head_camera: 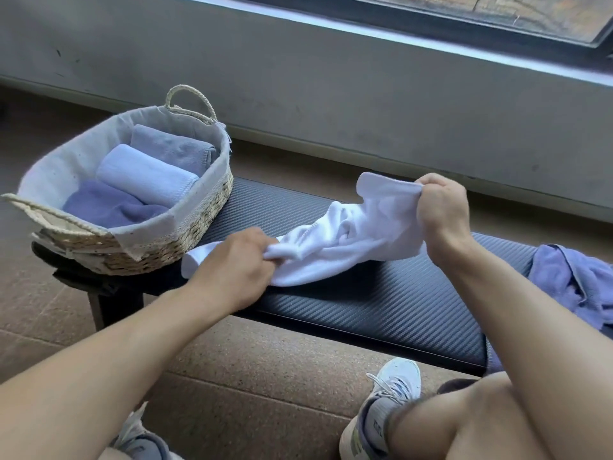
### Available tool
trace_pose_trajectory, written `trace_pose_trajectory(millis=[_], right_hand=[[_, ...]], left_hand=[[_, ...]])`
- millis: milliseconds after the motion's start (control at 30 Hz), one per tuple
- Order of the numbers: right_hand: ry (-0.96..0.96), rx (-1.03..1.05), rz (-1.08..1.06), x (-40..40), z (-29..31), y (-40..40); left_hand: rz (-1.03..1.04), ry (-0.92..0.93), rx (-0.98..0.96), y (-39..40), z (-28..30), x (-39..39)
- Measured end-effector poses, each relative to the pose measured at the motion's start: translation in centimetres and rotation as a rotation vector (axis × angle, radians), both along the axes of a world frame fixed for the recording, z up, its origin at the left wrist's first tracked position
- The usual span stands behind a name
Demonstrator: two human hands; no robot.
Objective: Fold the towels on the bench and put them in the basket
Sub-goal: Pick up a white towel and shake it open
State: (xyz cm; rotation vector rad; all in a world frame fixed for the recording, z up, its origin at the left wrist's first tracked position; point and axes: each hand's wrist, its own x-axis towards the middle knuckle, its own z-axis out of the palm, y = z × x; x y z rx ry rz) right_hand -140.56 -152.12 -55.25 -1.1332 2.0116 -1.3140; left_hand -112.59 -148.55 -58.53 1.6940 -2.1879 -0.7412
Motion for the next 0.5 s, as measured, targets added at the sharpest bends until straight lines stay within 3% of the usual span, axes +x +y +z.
trace_pose_trajectory(millis=[67, 167, 233, 300, 400, 500], right_hand=[[0.065, 0.123, 0.085, -0.1, 0.5, 0.3], [0.236, 0.616, 0.415, 0.4, 0.7, 1.6], [0.323, 0.809, 0.597, 0.7, 0.5, 2.5], [0.394, 0.673, 0.555, 0.7, 0.0, 2.3], [0.505, 0.367, 0.240, -0.5, -1.0, 0.4], [0.582, 0.448, 0.312, -1.3, -2.7, -0.9]], left_hand=[[0.123, 0.077, -0.065, -0.3, 0.7, 0.4], [0.233, 0.141, -0.148, -0.8, 1.3, 0.9], [0.258, 0.203, -0.184, -0.9, 1.4, 1.1], [0.273, 0.229, -0.210, -0.9, 1.4, 1.1], [0.293, 0.254, -0.227, -0.8, 1.5, 1.1], [0.276, 0.237, -0.196, -0.4, 1.7, 1.0]])
